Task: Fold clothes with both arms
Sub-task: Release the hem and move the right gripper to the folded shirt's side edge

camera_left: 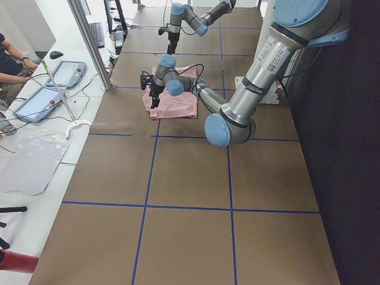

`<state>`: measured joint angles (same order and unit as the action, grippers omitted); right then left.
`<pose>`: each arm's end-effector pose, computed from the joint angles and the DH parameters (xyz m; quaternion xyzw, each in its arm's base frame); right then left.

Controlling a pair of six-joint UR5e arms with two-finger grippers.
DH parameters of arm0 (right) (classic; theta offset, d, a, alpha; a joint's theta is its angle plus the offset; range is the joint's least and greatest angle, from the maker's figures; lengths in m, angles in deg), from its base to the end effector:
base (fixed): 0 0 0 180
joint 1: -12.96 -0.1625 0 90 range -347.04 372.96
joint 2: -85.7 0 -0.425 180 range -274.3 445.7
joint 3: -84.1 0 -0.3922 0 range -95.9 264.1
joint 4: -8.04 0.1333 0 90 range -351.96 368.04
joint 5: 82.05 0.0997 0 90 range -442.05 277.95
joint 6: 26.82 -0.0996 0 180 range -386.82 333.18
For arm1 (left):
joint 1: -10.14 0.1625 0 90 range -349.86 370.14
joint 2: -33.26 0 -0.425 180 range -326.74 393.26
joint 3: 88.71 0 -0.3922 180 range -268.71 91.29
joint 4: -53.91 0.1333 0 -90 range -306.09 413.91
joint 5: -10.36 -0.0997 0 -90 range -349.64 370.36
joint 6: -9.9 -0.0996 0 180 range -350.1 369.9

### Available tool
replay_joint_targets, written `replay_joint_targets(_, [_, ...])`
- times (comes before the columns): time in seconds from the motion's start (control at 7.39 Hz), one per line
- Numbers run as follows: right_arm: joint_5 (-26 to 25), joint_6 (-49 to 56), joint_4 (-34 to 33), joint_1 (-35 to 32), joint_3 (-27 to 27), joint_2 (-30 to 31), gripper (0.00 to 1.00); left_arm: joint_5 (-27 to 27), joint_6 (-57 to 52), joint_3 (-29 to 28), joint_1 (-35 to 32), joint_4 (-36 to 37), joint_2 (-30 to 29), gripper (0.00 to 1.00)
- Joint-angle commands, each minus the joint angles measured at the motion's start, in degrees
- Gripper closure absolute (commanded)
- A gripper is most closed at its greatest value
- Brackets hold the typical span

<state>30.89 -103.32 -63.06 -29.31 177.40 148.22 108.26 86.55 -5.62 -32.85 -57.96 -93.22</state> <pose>-0.4304 -0.5189 0.3222 0.0330 -0.4483 0.1400 0.8822 0.4547 -0.5874 0.2942 0.1497 0.4110 -0.2010 0.8765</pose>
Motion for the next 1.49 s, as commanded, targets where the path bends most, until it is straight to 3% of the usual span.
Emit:
replay_joint_targets(0.0, [-5.25, -6.44, -0.27, 7.44, 3.64, 3.65, 0.00, 0.00, -0.36, 1.97, 0.19, -0.18, 1.32, 0.00])
replay_joint_targets(0.41, [-7.55, -6.73, -0.36, 10.80, 5.31, 7.08, 0.00, 0.00, -0.19, 2.33, 0.36, -0.18, 1.33, 0.00])
replay_joint_targets(1.08, [-6.94, -7.78, -0.45, 11.95, 6.89, 9.10, 0.00, 0.09, -0.28, 2.95, 0.36, -0.10, 1.33, 0.00])
replay_joint_targets(1.22, [-6.94, -7.78, -0.45, 11.95, 6.81, 9.11, 0.11, 0.09, -0.28, 2.95, 0.36, -0.10, 1.42, 0.00])
replay_joint_targets(1.35, [-6.85, -7.78, -0.45, 11.95, 6.72, 9.11, 0.31, 0.09, -0.28, 2.95, 0.36, -0.10, 1.42, 0.00])
